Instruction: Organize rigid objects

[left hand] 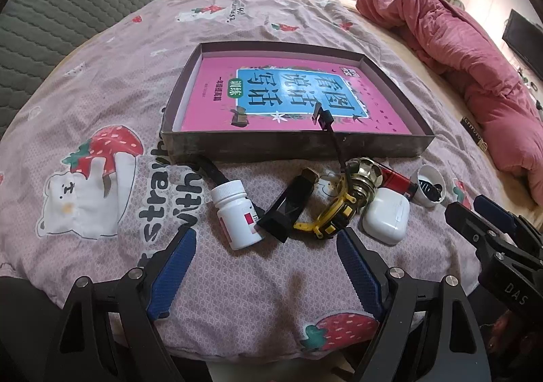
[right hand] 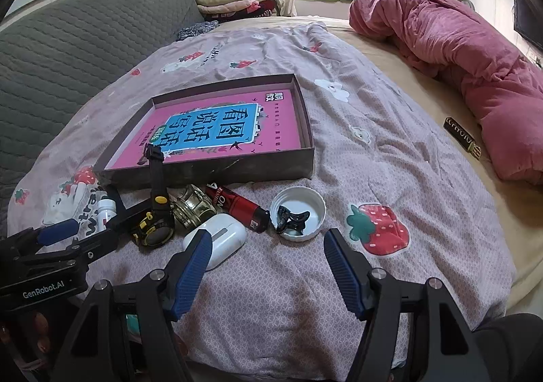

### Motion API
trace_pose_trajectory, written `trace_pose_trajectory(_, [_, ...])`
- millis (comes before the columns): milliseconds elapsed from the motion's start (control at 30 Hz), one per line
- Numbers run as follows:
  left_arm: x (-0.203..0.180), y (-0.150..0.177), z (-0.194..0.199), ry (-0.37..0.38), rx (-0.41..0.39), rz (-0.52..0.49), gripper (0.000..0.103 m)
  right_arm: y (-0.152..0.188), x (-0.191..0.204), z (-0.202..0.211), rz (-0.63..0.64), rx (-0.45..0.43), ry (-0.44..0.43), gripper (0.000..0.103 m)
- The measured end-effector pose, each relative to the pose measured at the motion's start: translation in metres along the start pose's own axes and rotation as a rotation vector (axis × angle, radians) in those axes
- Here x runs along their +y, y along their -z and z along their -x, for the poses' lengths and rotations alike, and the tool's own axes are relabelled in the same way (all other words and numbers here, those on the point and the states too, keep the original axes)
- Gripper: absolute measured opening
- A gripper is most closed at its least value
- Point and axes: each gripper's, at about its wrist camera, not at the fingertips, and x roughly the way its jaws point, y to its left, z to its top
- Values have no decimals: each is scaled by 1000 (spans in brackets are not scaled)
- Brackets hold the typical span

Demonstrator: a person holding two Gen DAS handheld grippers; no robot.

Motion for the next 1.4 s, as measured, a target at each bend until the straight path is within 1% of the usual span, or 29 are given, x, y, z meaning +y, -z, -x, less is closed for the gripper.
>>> trace_pose_trajectory(833, [-4,2,-1,-12,-2,-4,86,-1,0,2,-1,-4,9,68])
trace_pose_trajectory(1400, [-1,2,0,-2,2,-3,86,-1,0,2,0,-1,8,68])
